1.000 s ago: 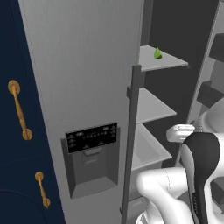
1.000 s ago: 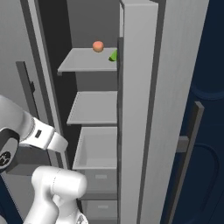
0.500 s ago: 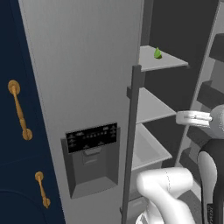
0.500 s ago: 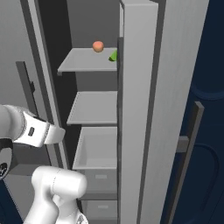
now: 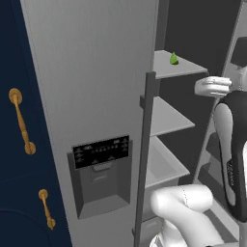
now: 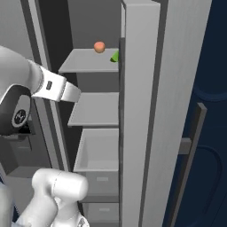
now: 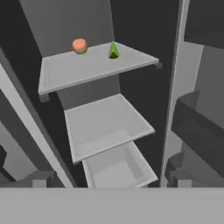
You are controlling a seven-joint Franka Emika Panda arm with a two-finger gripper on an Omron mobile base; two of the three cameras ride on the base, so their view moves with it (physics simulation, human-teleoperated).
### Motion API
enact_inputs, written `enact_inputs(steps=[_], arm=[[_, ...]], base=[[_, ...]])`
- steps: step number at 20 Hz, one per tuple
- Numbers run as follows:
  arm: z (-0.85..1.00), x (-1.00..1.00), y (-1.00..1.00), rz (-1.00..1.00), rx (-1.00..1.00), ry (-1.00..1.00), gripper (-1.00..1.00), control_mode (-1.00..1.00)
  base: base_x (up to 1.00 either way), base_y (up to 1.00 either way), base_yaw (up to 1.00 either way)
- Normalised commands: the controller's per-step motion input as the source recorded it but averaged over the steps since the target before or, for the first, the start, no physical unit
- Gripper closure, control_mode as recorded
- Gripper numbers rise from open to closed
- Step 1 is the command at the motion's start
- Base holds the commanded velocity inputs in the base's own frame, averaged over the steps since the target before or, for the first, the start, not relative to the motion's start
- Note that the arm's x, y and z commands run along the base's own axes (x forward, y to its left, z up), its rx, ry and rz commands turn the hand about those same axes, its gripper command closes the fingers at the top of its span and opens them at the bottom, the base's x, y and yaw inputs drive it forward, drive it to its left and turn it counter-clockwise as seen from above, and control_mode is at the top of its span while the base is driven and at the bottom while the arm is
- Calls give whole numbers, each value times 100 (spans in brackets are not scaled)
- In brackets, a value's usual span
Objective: Grab a lemon wedge from the fridge and one ice cube from the ice bowl, and put them in the glass of lemonade.
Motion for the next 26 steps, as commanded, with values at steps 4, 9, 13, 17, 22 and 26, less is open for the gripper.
enact_inputs(steps=[4,9,13,17,22,26], arm=[[0,93,-6,0,-4,20,-100,-100],[-27,56,-5,-2,-1,-1,-100,-100],[0,100,-14,0,0,-12,-100,-100],[6,100,-7,0,0,-15,-100,-100],[45,88,-5,1,0,-2,-100,-100],[6,90,-11,0,0,6,-100,-100]], base=[[0,0,0],[0,0,0],[0,0,0],[0,0,0],[0,0,0],[0,0,0]])
